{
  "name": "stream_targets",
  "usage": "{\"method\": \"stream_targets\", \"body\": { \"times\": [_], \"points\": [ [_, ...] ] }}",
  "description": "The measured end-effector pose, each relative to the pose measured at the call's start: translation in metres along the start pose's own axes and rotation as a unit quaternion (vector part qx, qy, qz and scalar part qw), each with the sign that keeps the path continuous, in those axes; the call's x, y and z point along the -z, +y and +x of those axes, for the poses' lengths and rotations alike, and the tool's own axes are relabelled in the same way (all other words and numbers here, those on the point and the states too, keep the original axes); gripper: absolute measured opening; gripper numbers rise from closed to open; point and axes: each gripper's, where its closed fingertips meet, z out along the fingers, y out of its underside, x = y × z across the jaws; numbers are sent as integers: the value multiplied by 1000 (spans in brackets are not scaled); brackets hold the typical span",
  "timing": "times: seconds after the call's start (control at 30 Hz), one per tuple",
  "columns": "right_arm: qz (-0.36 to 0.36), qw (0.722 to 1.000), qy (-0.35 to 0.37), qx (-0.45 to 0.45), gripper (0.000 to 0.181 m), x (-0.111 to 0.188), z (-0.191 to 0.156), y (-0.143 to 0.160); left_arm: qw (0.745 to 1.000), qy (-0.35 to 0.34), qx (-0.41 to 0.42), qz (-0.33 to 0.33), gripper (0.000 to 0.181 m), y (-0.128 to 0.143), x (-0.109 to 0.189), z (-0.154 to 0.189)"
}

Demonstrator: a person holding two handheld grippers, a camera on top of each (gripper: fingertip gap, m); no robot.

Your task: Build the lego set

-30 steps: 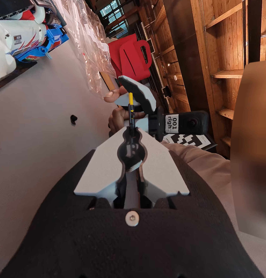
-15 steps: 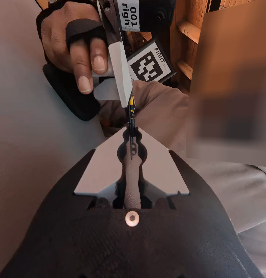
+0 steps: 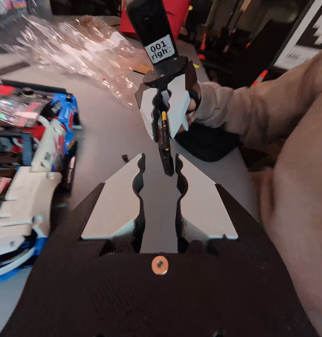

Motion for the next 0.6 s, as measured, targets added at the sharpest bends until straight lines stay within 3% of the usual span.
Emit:
{"method": "stream_targets", "body": {
  "times": [0.1,0.13,0.17,0.23,0.3,0.37,0.43,0.5,0.53,0.6],
  "points": [
    [10,998,-14,-68,14,-7,6,4,982,-114,-144,-39,25,5,-3,-15],
    [11,997,-17,-77,14,-10,6,4,974,-131,-176,-51,21,8,-4,-16],
    [11,996,-18,-84,14,-11,6,4,969,-133,-199,-58,6,11,-6,-14],
    [14,998,-16,-59,14,-7,8,1,968,-136,-203,-66,4,12,-6,-15],
    [15,999,15,49,19,7,11,-7,988,-92,-112,-57,4,13,-4,-14],
    [12,983,65,169,26,23,16,-14,999,-13,34,-19,4,7,0,-9],
    [-1,963,86,254,30,26,12,-12,976,101,191,12,4,2,5,4],
    [-12,949,73,305,34,16,0,-4,931,196,306,43,4,-5,9,14],
    [-17,943,69,326,35,10,-4,0,913,224,338,48,4,-6,9,17],
    [-12,934,59,352,34,0,-12,4,900,239,360,46,4,-3,6,20]
  ]
}}
